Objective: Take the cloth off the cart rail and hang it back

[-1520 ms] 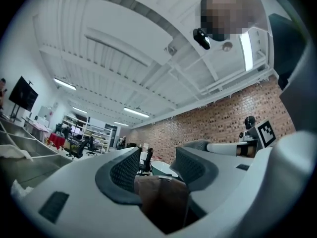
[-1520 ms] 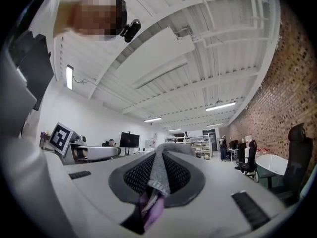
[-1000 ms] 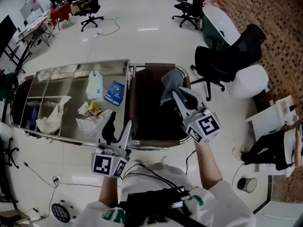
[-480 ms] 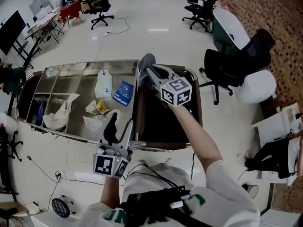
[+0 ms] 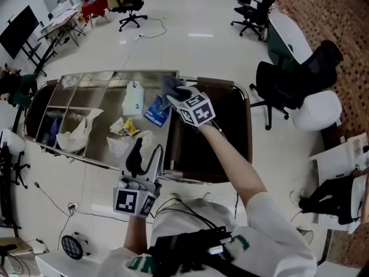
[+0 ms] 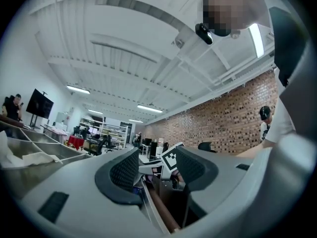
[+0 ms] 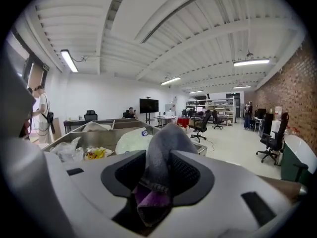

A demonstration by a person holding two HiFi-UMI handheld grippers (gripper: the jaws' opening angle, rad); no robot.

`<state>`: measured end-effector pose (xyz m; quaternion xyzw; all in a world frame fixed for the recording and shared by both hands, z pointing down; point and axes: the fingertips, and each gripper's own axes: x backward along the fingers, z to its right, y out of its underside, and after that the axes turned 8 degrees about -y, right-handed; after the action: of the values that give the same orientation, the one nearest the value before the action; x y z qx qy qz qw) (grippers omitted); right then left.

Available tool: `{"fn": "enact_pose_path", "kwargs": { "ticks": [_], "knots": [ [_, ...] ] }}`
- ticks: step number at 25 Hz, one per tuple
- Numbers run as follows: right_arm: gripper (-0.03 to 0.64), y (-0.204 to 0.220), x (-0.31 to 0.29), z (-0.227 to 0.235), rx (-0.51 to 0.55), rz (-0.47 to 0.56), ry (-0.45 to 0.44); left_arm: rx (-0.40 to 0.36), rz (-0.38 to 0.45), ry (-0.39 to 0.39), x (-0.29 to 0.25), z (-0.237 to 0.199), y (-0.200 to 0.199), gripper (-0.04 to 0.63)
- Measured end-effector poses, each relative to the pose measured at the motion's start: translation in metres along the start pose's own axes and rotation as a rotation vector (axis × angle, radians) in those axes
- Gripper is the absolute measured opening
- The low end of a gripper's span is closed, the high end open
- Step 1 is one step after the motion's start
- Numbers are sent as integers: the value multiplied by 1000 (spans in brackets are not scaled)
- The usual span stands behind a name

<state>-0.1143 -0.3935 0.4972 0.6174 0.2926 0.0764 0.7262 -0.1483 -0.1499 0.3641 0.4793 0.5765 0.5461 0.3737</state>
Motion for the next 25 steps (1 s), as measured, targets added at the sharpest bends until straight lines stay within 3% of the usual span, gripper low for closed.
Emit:
{"fn": "enact_pose_path", "kwargs": {
  "ticks": [2,3,11,18,21,25],
  "knots": [
    [283,1,2,2,-25,4,4,3,0,-3,1,-1,1,235],
    [305,2,5,3,-30,4,12,4,-1,-4,2,-1,1,235],
    [305,-15,66,1,-93,163,61,3,0,8,1,4,2,235],
    [305,-64,169,-45,-36,465,46,-28,10,57,-8,15,4,235],
    [304,-74,218,-62,16,551,101,-21,7,84,-13,28,-1,235],
    [302,-71,278,-76,107,598,257,-51,16,109,-15,37,0,235]
  ]
}}
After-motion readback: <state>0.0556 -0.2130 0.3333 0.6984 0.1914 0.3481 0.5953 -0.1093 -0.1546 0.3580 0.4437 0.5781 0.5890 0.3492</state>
